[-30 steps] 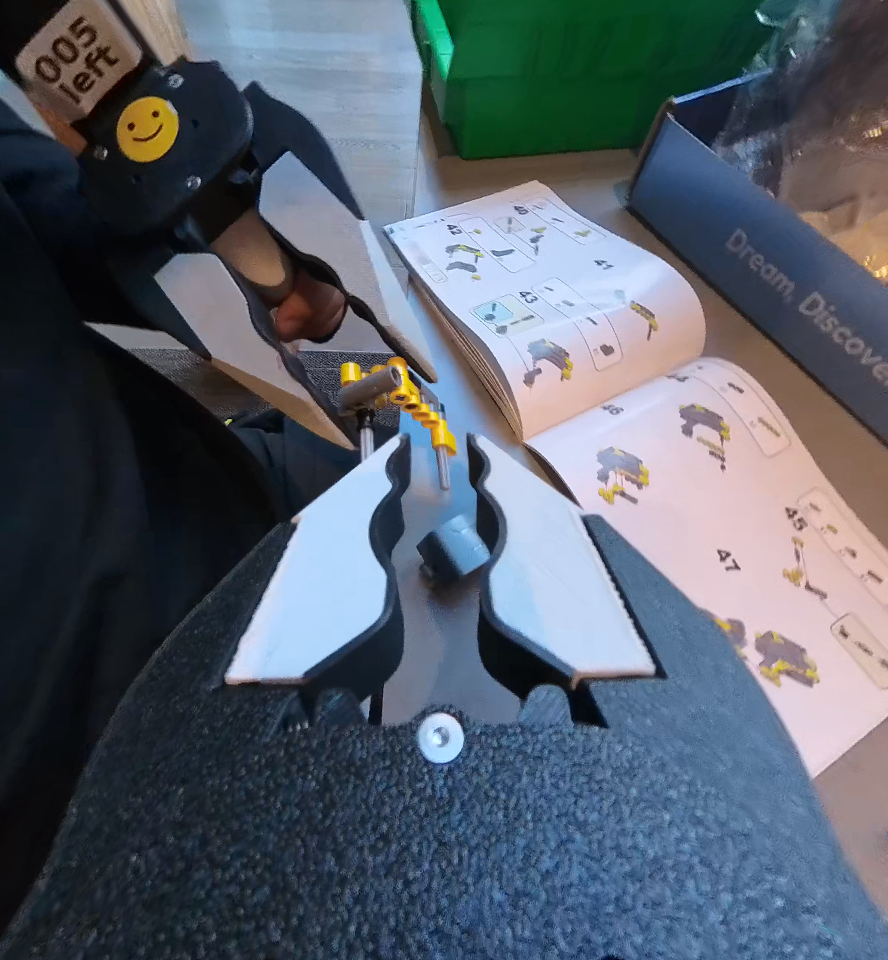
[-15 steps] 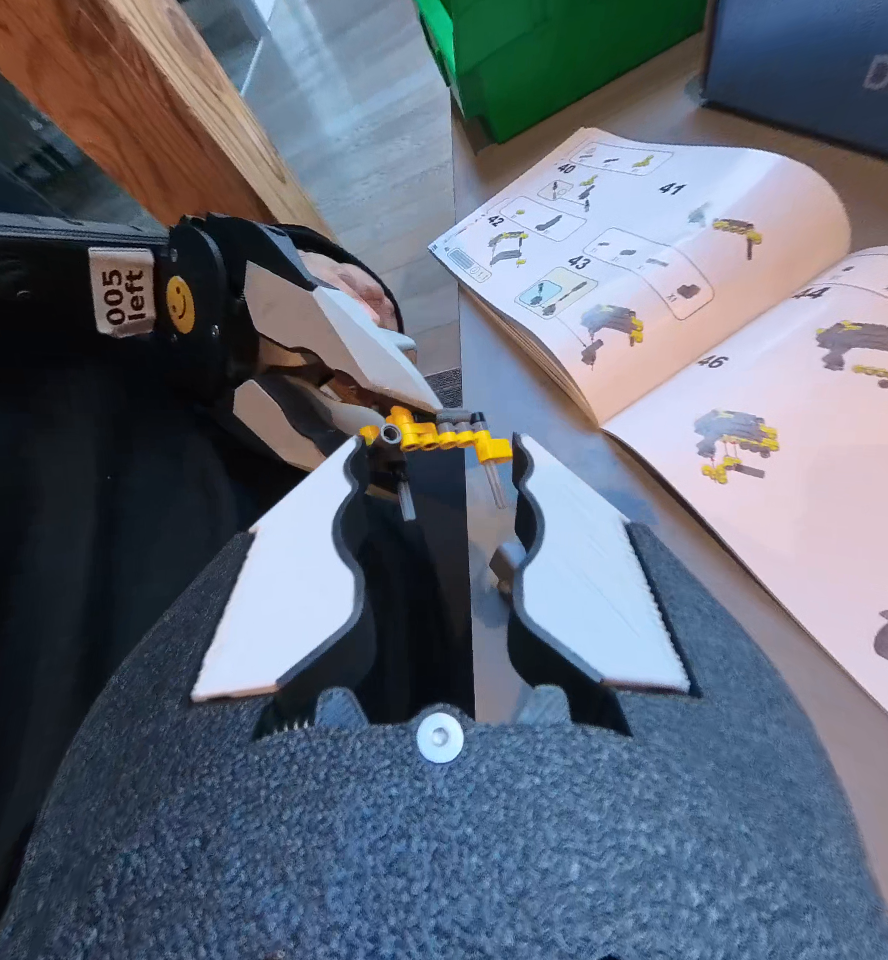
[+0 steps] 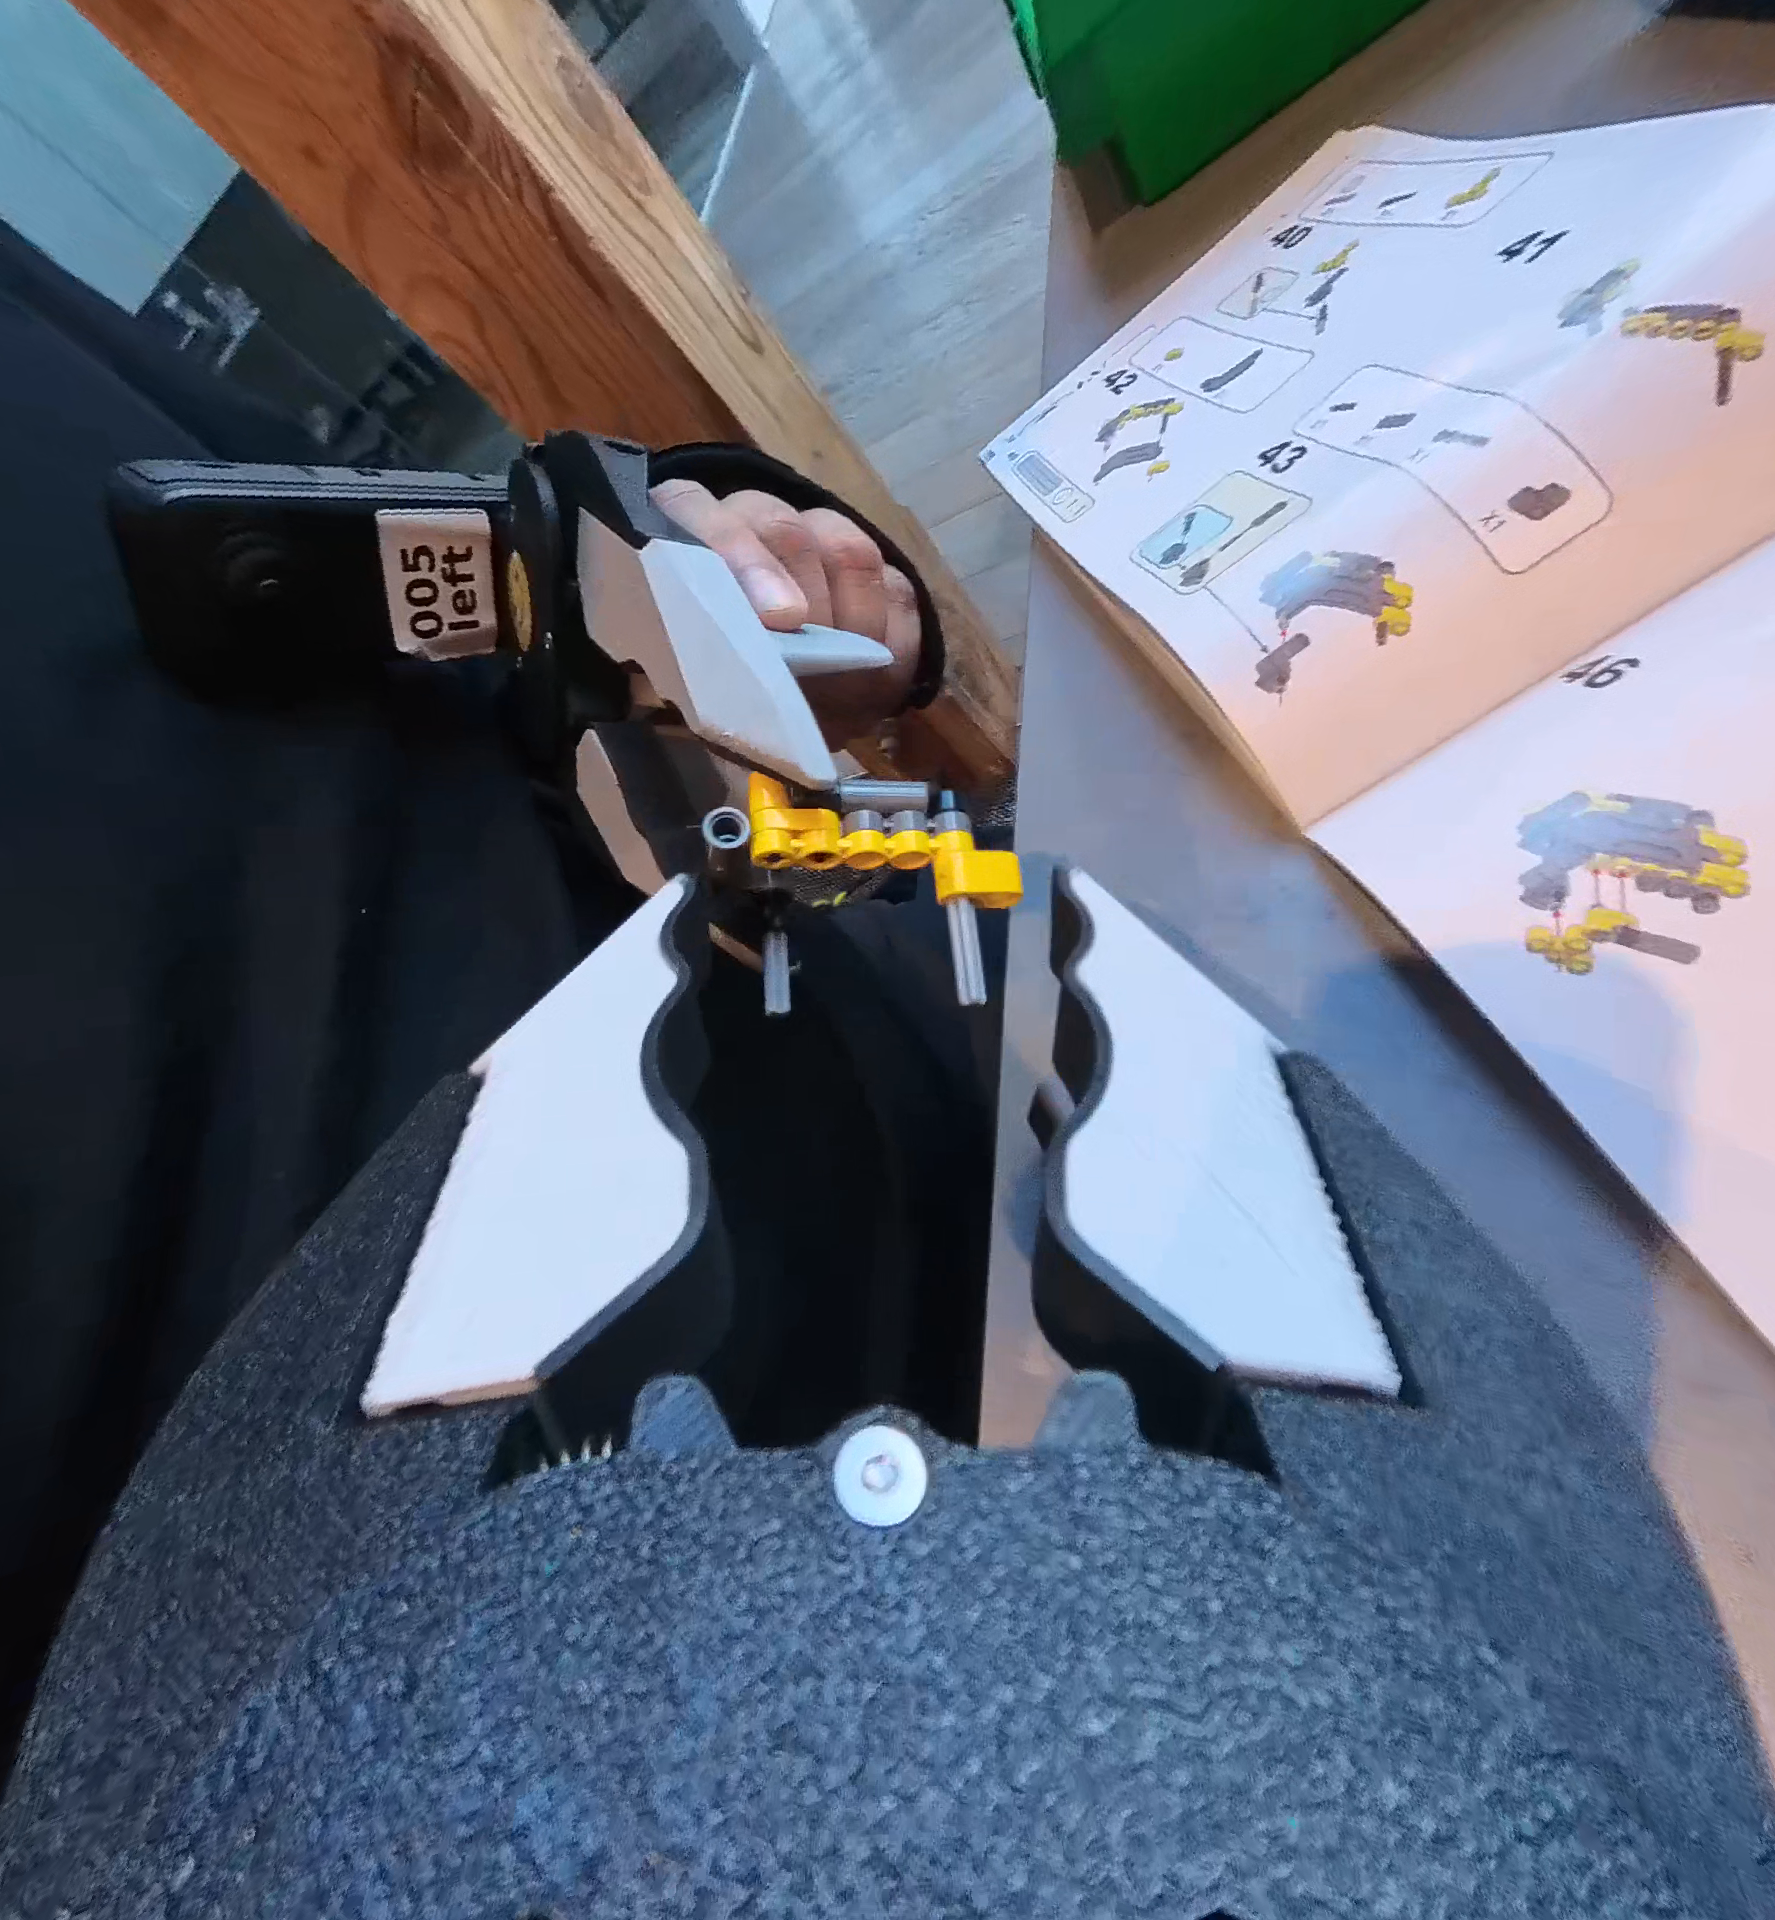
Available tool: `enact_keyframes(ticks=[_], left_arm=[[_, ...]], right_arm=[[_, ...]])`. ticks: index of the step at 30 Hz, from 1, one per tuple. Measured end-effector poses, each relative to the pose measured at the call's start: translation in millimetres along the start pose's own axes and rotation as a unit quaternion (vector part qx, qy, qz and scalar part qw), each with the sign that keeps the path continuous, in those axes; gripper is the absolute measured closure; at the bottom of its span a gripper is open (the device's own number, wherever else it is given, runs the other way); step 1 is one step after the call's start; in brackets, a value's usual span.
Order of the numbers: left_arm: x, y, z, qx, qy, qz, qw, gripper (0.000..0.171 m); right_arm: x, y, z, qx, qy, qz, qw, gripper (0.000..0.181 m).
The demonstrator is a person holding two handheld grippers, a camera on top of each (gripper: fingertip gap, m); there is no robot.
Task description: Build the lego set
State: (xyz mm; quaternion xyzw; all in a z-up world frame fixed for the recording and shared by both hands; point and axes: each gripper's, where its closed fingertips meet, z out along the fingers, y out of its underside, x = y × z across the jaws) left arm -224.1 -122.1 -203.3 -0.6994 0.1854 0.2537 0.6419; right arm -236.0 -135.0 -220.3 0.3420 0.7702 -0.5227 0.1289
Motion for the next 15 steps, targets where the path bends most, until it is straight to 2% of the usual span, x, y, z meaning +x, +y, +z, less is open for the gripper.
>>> enact_keyframes(ticks=[10, 15], left_arm=[[-2.6, -7.0, -1.4, 0.015, -0.007, 0.009, 1.0, 0.137], [-2.6, -6.9, -1.2, 0.016, -0.009, 0.006, 1.0, 0.136]], right_arm=[[-9.7, -4.6, -0.9, 0.006, -0.043, 0.016, 0.999, 0.119], [-7.9, -4.6, -2.3, 0.007, -0.028, 0.002, 1.0, 0.124]])
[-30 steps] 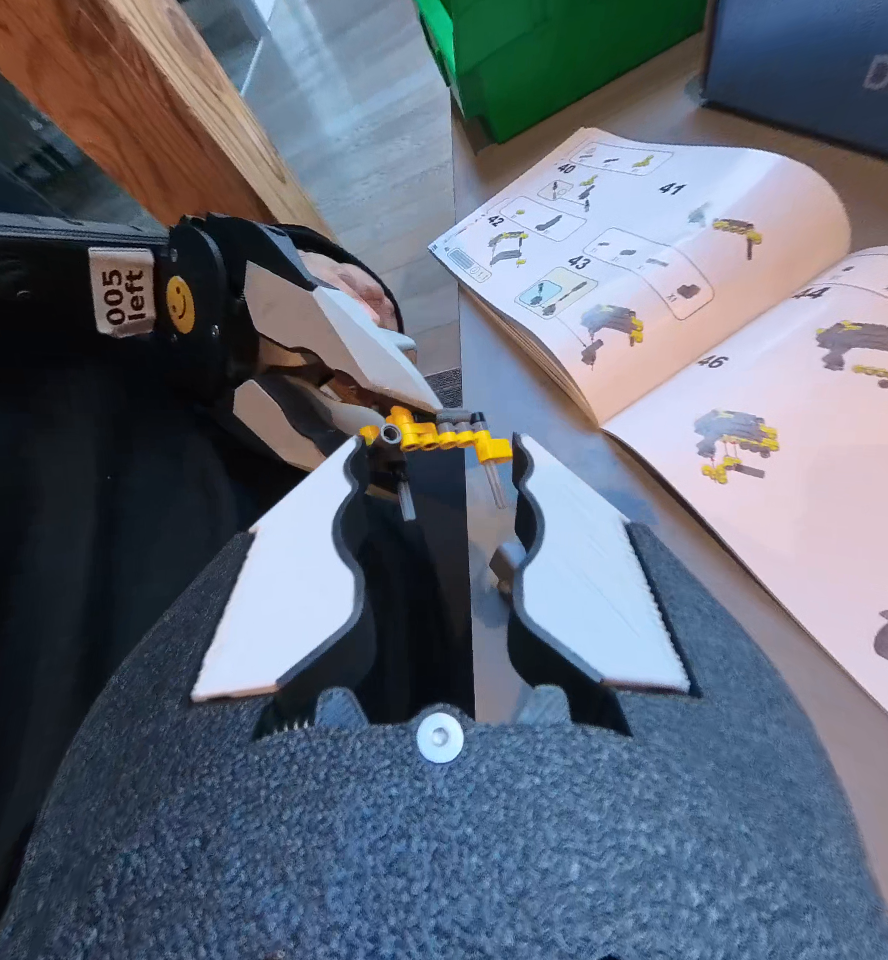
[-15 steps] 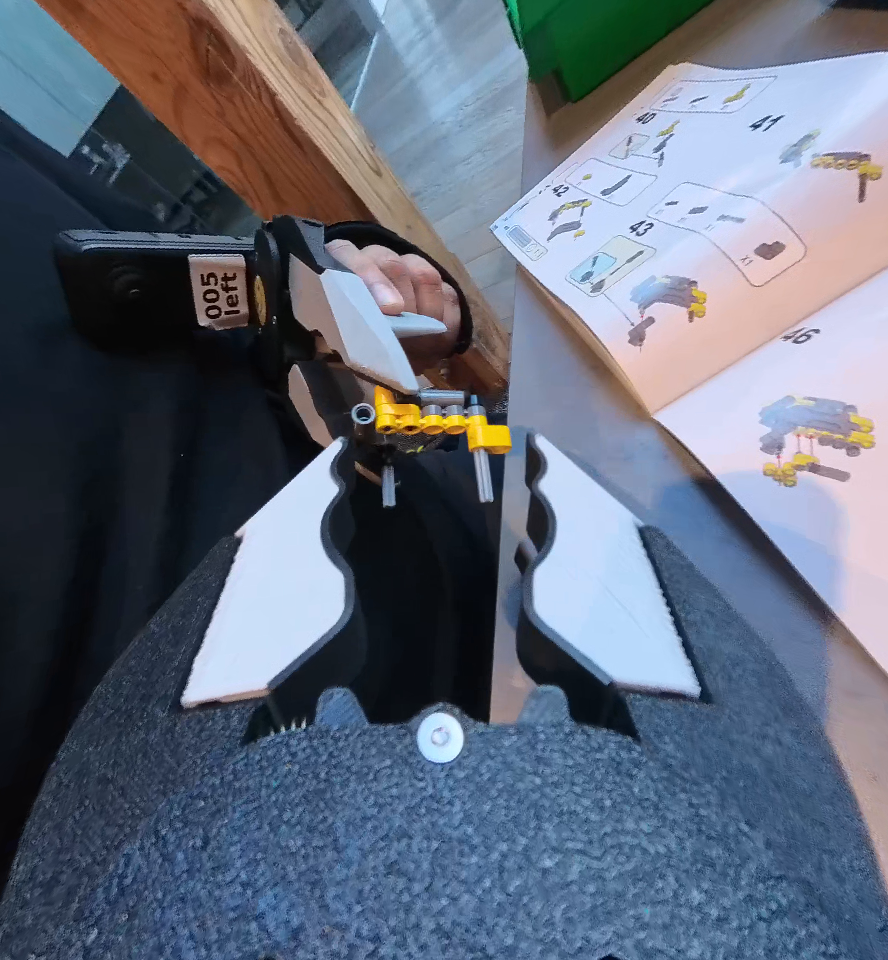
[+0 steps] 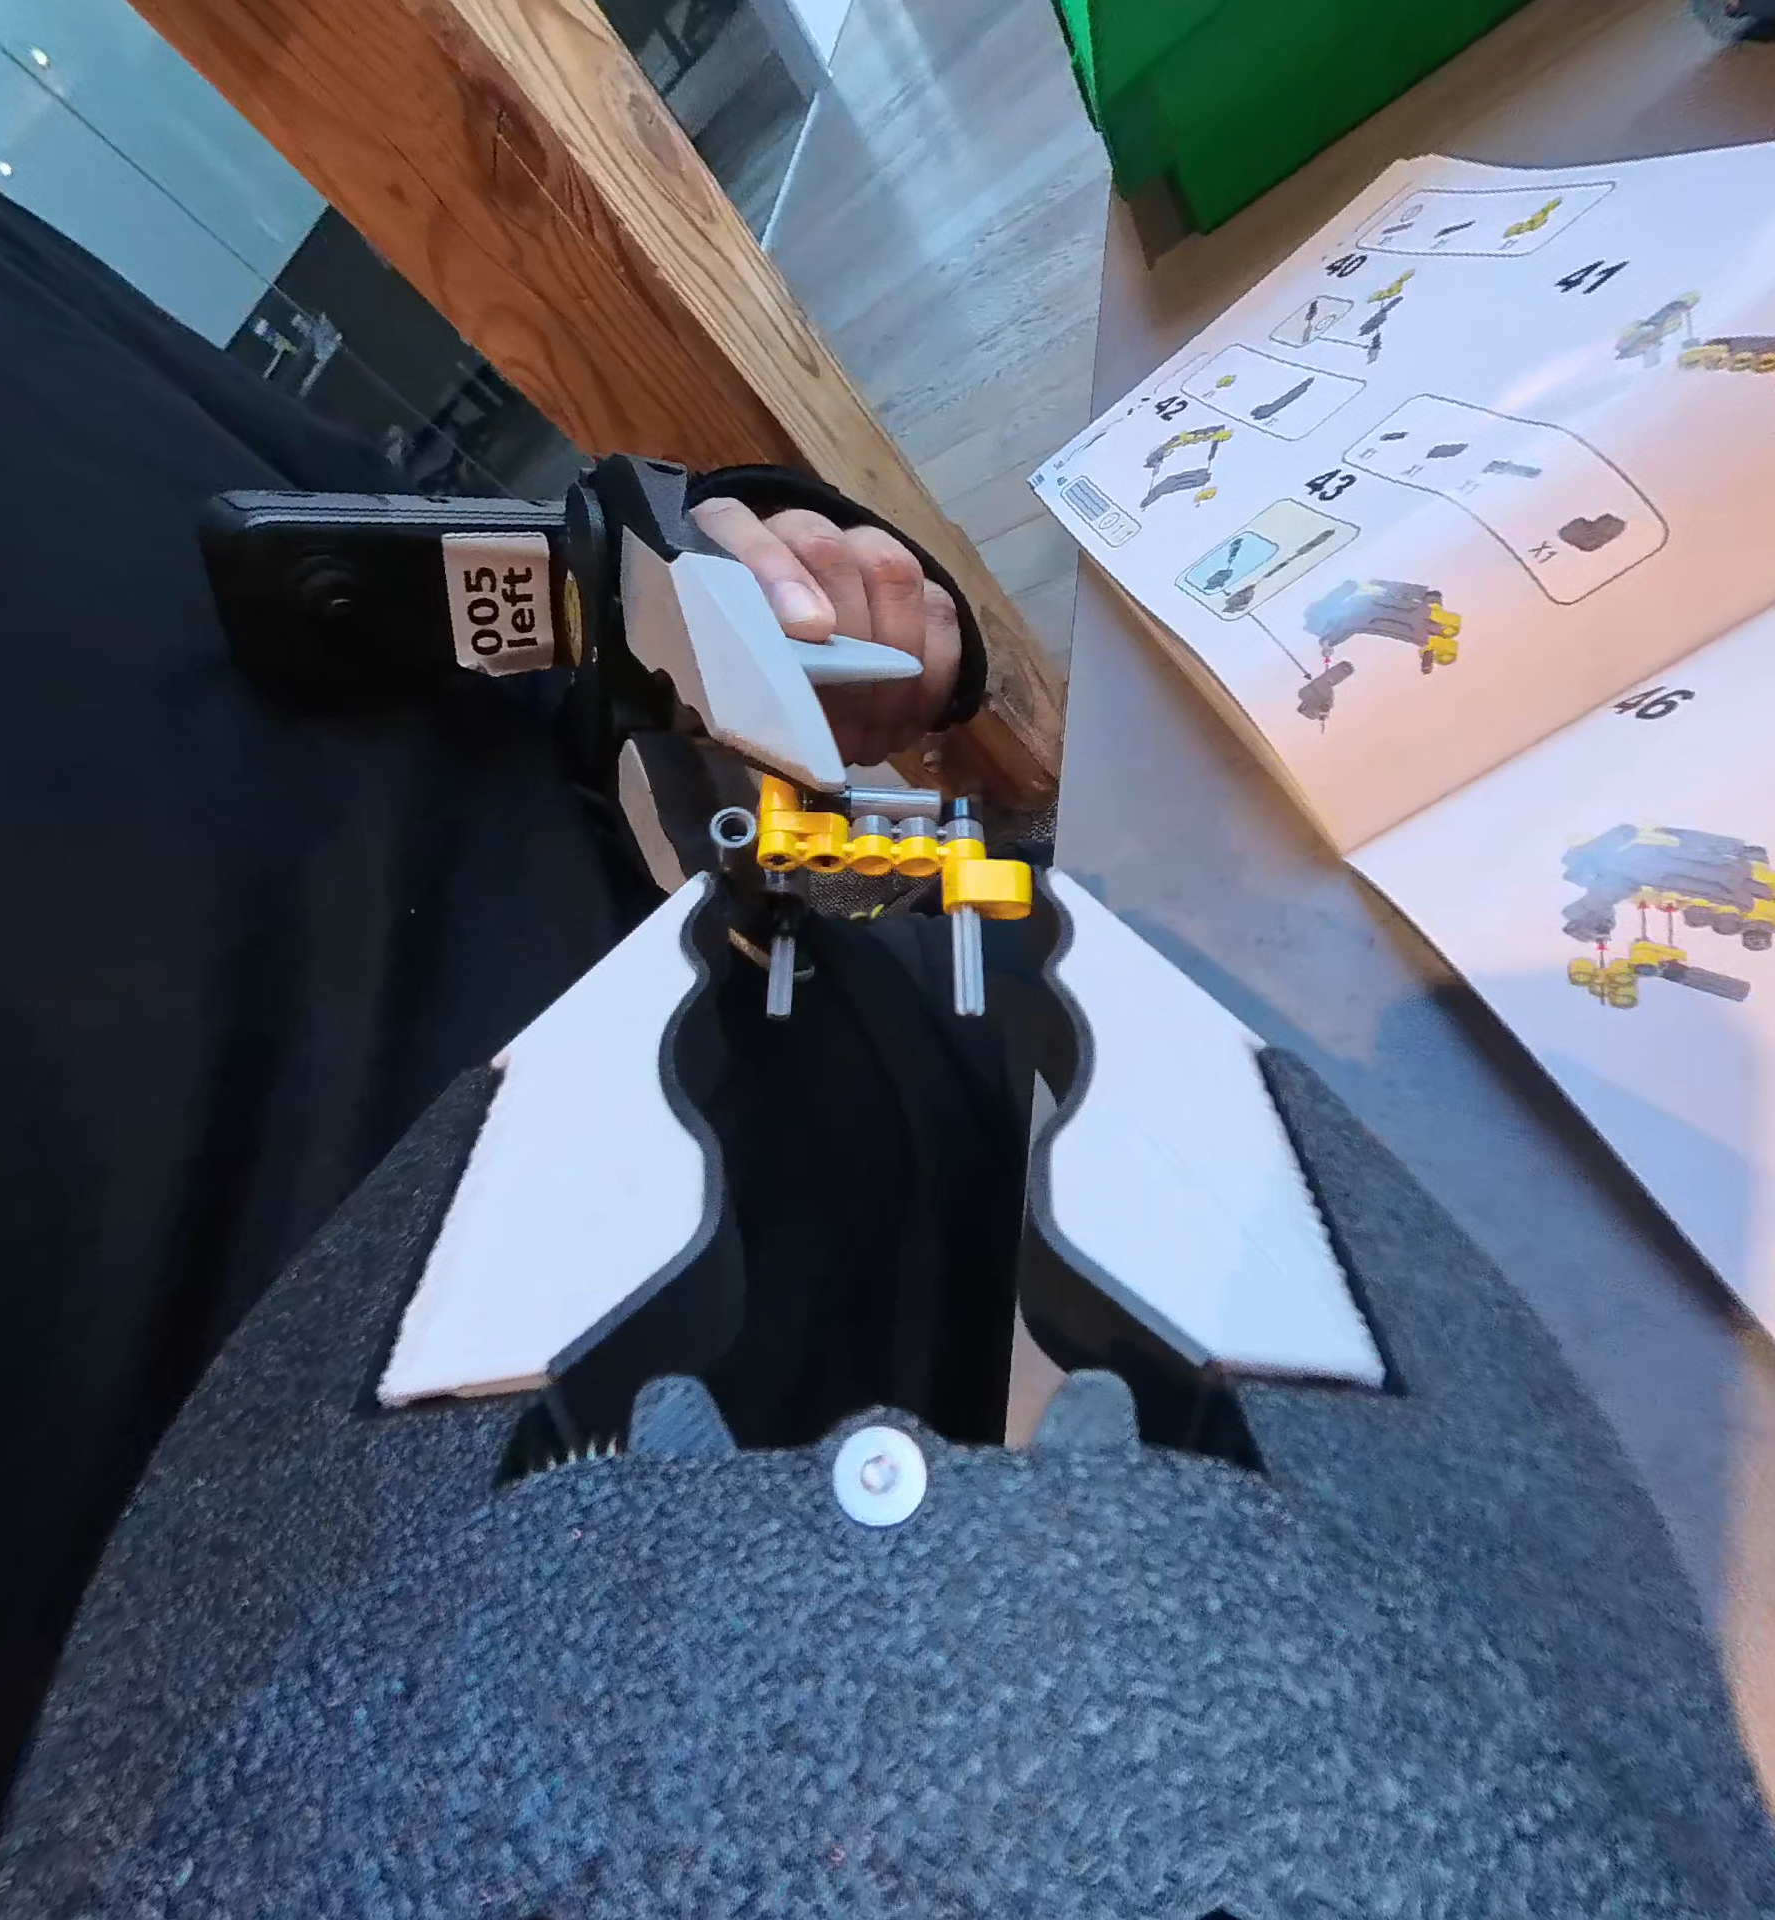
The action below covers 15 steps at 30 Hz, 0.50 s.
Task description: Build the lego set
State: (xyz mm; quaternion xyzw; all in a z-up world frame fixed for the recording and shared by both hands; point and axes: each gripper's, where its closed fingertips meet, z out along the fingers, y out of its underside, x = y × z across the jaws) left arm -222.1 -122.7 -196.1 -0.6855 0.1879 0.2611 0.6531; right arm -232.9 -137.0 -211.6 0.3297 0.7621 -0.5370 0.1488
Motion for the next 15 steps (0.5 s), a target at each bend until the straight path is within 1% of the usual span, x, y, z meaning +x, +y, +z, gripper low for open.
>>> enact_keyframes(ticks=[5, 8, 10, 11, 12, 13, 14, 15], left_arm=[[0, 5, 1, -0.009, 0.001, -0.011, 1.0, 0.136], [2, 6, 2, -0.004, 0.007, -0.027, 1.0, 0.137], [7, 7, 3, -0.007, 0.022, -0.034, 0.999, 0.13], [10, 8, 3, -0.011, 0.032, -0.032, 0.999, 0.13], [14, 8, 4, -0.014, 0.043, -0.028, 0.999, 0.128], [17, 8, 4, -0.015, 0.049, -0.028, 0.998, 0.124], [19, 8, 4, -0.018, 0.052, -0.024, 0.998, 0.125], [20, 9, 5, -0.019, 0.057, -0.023, 0.998, 0.14]], right_arm=[[6, 1, -1, 0.002, 0.028, -0.02, 0.999, 0.124], [8, 2, 0, 0.0, 0.037, -0.033, 0.999, 0.124], [10, 3, -1, -0.004, 0.046, -0.044, 0.998, 0.124], [10, 4, -1, -0.007, 0.049, -0.051, 0.997, 0.131], [9, 6, -2, -0.009, 0.047, -0.062, 0.997, 0.155], [10, 5, -3, -0.006, 0.052, -0.069, 0.996, 0.157], [10, 5, -4, -0.004, 0.054, -0.071, 0.996, 0.157], [13, 6, -4, -0.006, 0.059, -0.068, 0.996, 0.151]])
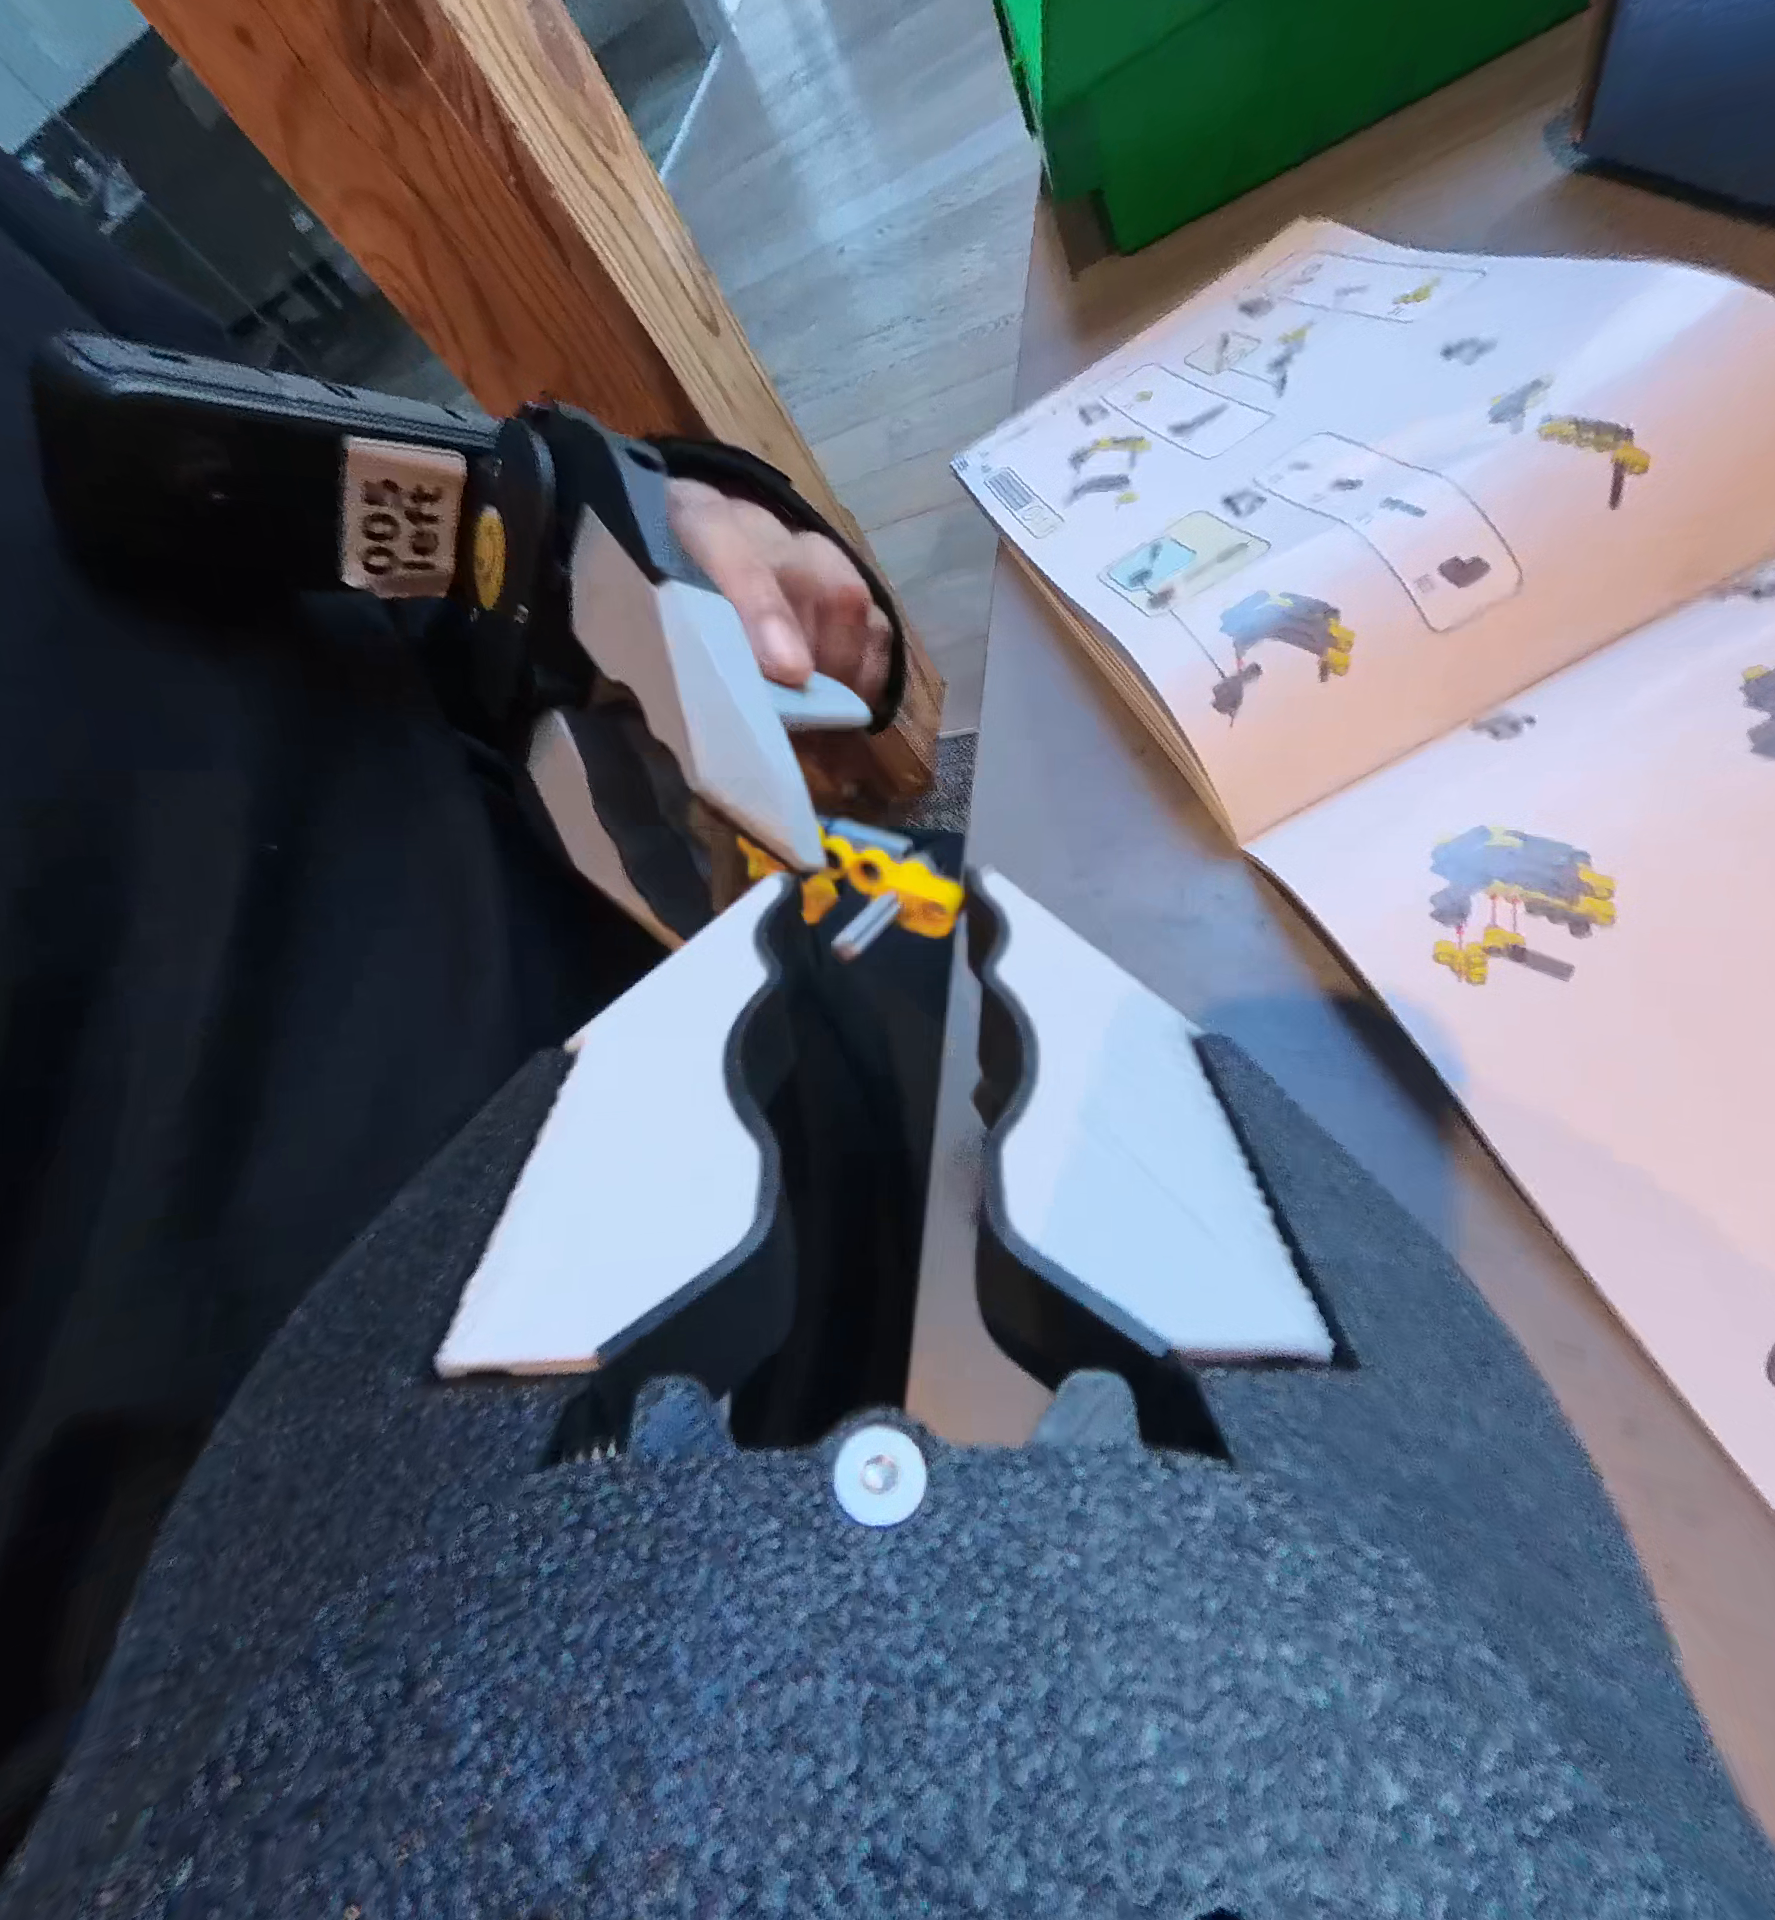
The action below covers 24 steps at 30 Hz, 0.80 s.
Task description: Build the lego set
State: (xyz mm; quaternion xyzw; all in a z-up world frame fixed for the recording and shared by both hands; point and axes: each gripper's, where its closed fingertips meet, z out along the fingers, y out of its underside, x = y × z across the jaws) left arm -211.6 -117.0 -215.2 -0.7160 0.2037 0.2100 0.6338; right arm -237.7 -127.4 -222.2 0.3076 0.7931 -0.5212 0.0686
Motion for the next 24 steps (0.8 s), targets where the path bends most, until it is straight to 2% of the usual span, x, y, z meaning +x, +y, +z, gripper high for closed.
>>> enact_keyframes(ticks=[3, 4, 7, 11, 17, 24], left_arm=[[1, 26, 12, -0.054, 0.018, -0.027, 0.998, 0.144], [0, 30, 14, -0.062, 0.018, -0.019, 0.998, 0.144], [0, 27, 13, -0.065, 0.002, 0.034, 0.997, 0.144], [3, 35, 12, -0.108, -0.007, 0.092, 0.99, 0.144], [1, 36, 11, -0.13, -0.012, 0.094, 0.987, 0.144], [-8, 37, 9, -0.138, -0.025, 0.071, 0.988, 0.144]], right_arm=[[25, 15, 4, -0.035, 0.066, 0.003, 0.997, 0.152], [28, 17, 5, -0.04, 0.078, -0.002, 0.996, 0.146], [24, 10, 1, -0.028, 0.089, -0.008, 0.996, 0.142], [22, 10, -13, -0.037, 0.124, -0.019, 0.991, 0.136], [26, 19, -39, -0.034, 0.19, -0.013, 0.981, 0.136], [37, 33, -36, 0.0, 0.252, 0.038, 0.967, 0.128]])
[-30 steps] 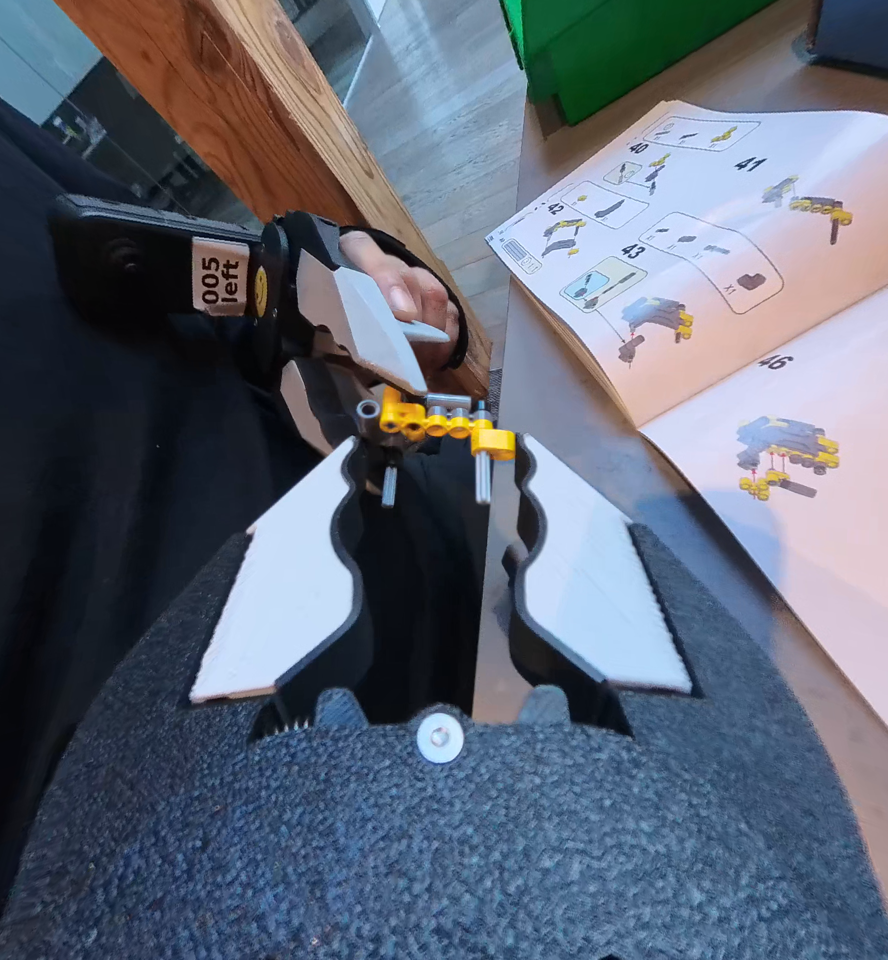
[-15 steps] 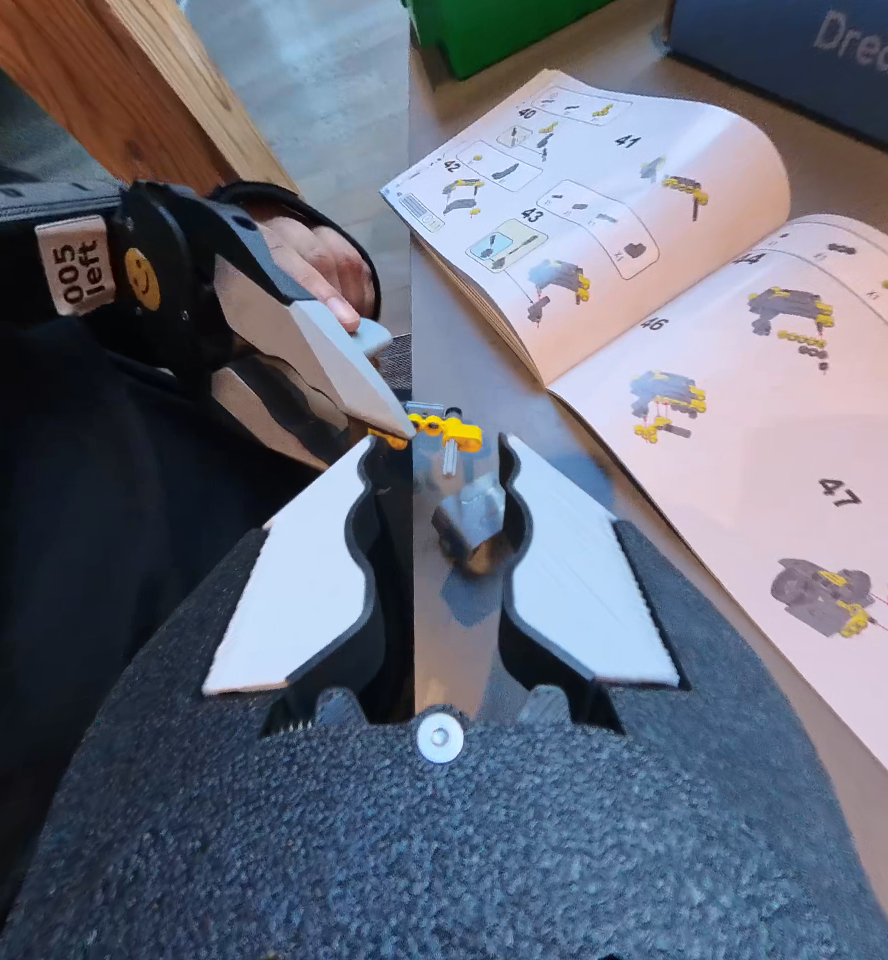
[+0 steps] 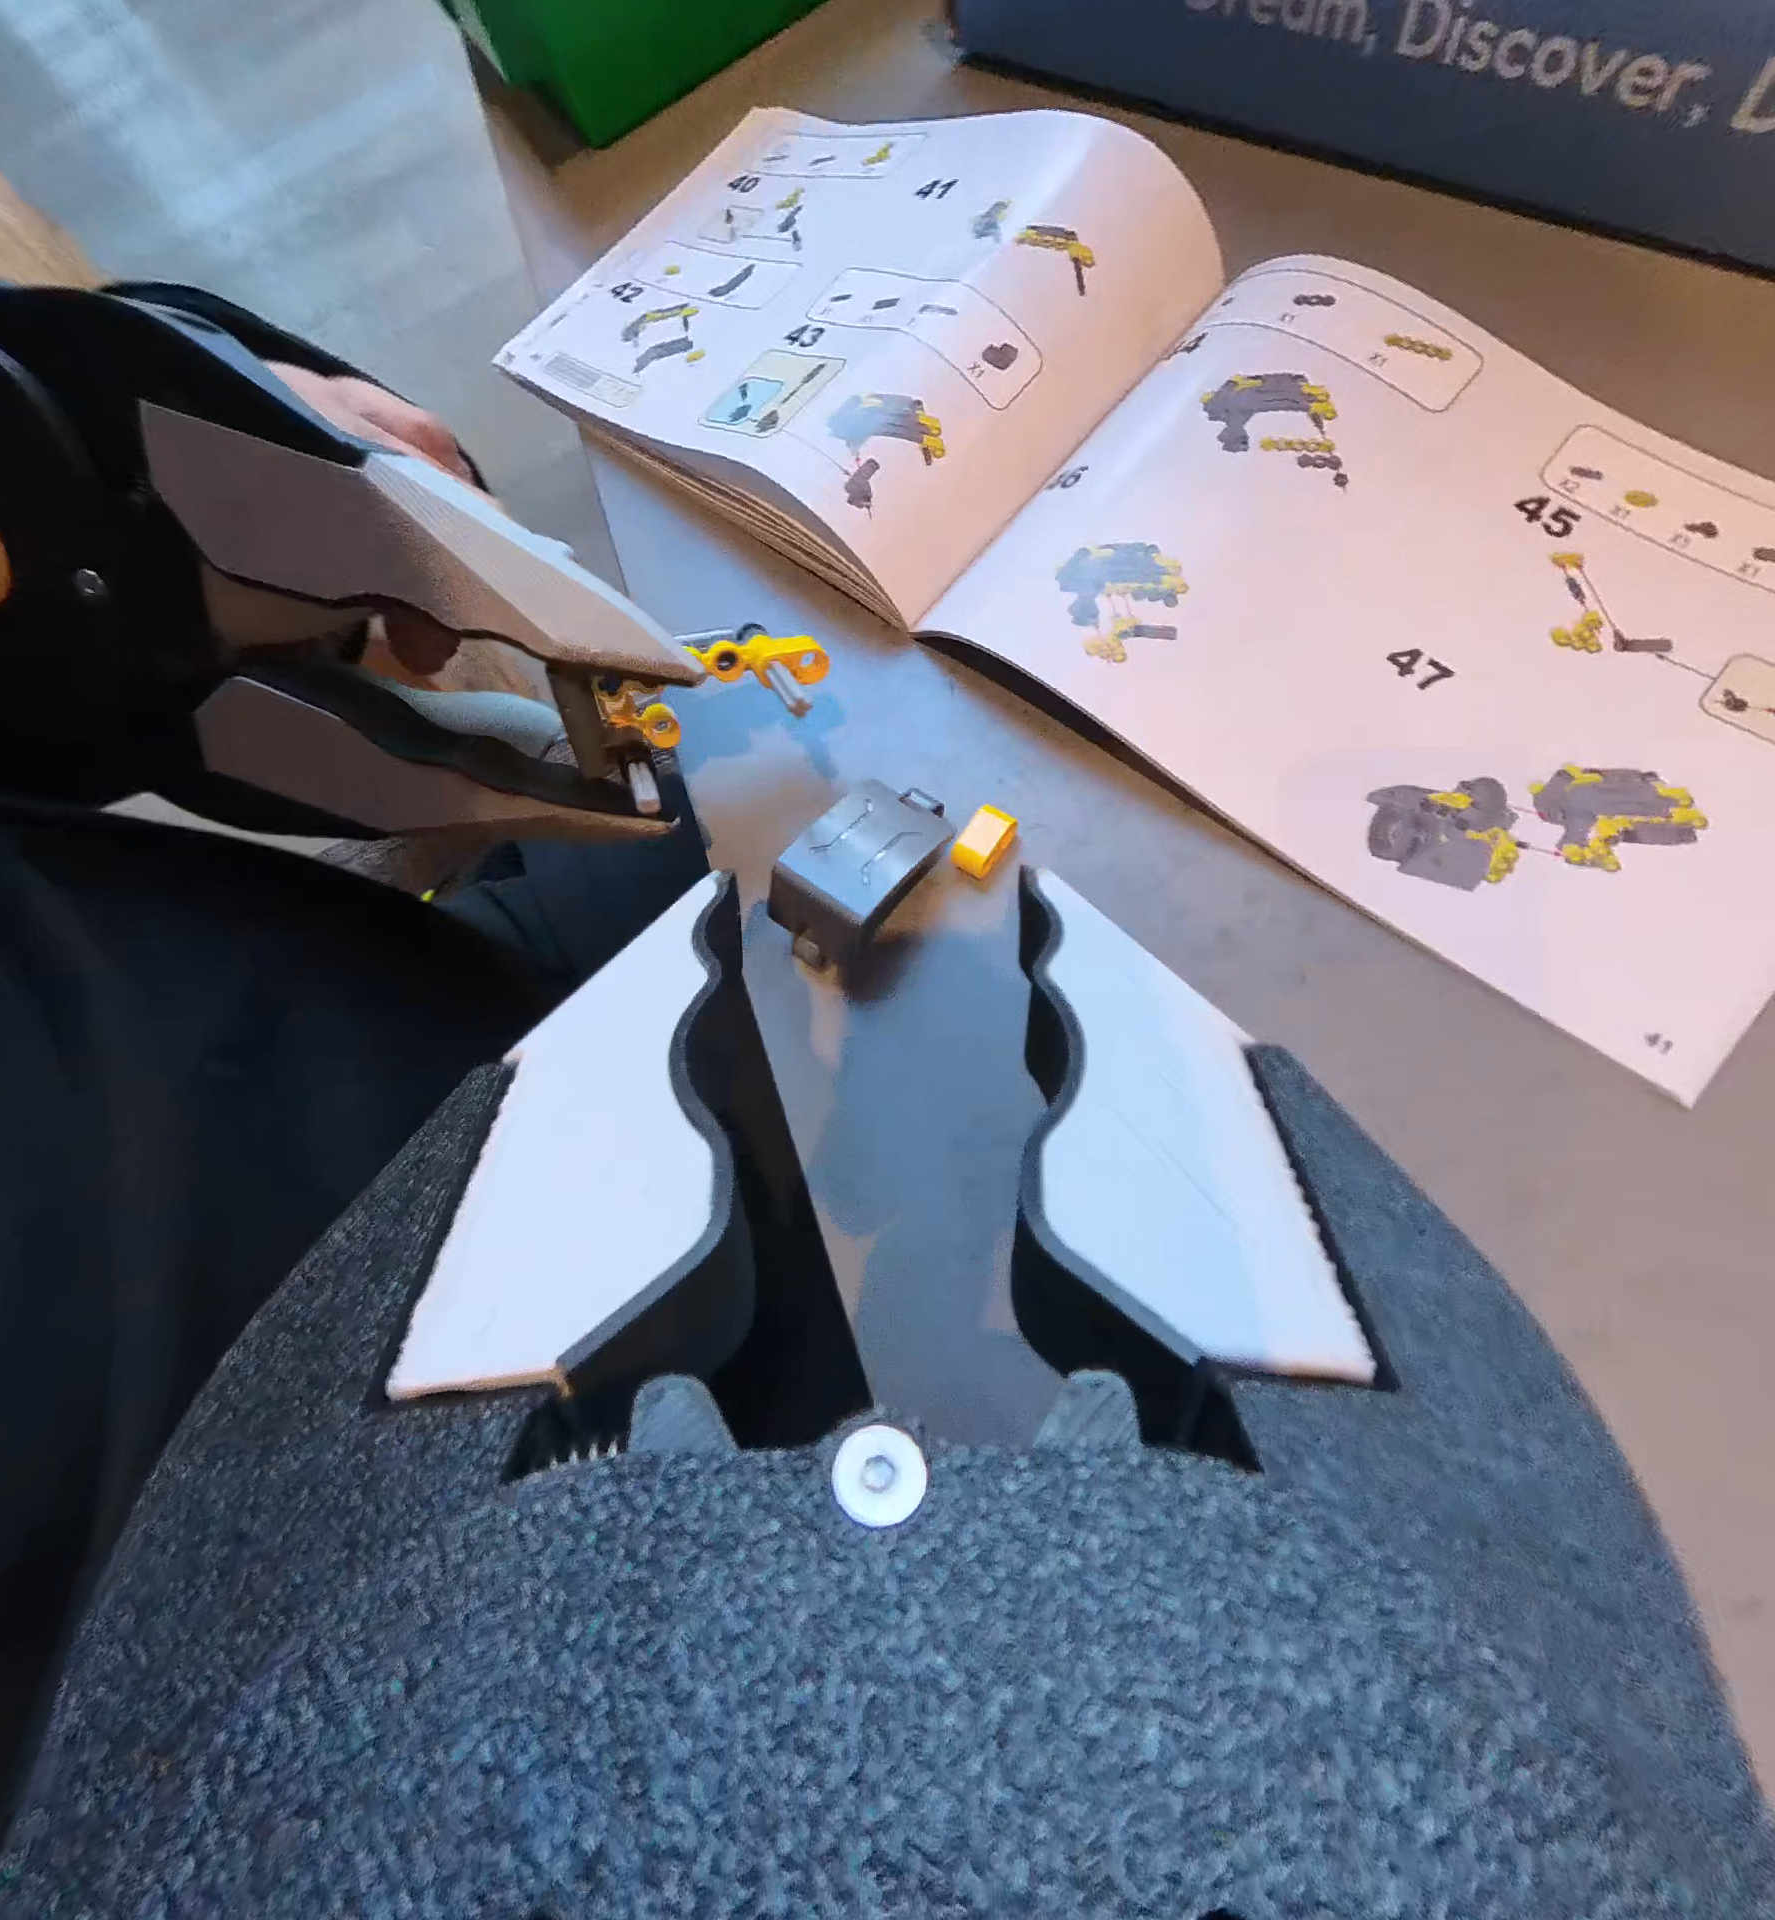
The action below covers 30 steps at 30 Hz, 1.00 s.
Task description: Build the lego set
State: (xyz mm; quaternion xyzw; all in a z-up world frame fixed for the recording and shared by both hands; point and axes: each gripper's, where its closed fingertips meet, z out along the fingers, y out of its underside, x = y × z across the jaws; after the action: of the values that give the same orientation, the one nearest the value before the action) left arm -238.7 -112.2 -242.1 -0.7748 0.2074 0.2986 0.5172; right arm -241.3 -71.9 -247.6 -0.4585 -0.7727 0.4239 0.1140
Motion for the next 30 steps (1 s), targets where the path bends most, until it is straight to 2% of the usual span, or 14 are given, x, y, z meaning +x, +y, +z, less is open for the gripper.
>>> enact_keyframes(ticks=[3, 9, 18, 22, 26, 30], left_arm=[[1, 5, 0, -0.015, 0.001, 0.001, 1.0, 0.144], [4, 5, -1, -0.026, 0.004, 0.007, 1.0, 0.144], [2, 8, -4, -0.028, 0.008, -0.01, 1.0, 0.144], [0, 8, -6, -0.023, 0.009, -0.027, 0.999, 0.144], [-1, 7, -6, -0.018, 0.012, -0.038, 0.999, 0.144], [0, 6, -7, -0.016, 0.014, -0.037, 0.999, 0.144]], right_arm=[[1, 6, -2, 0.007, 0.032, 0.001, 0.999, 0.128], [-5, 11, -7, 0.028, 0.04, 0.025, 0.999, 0.125], [-6, 10, 15, 0.002, 0.067, 0.018, 0.998, 0.124], [-7, 11, 23, -0.002, 0.062, 0.03, 0.998, 0.133], [-7, 12, 24, 0.002, 0.066, 0.035, 0.997, 0.15], [-7, 13, 25, 0.001, 0.066, 0.037, 0.997, 0.157]])
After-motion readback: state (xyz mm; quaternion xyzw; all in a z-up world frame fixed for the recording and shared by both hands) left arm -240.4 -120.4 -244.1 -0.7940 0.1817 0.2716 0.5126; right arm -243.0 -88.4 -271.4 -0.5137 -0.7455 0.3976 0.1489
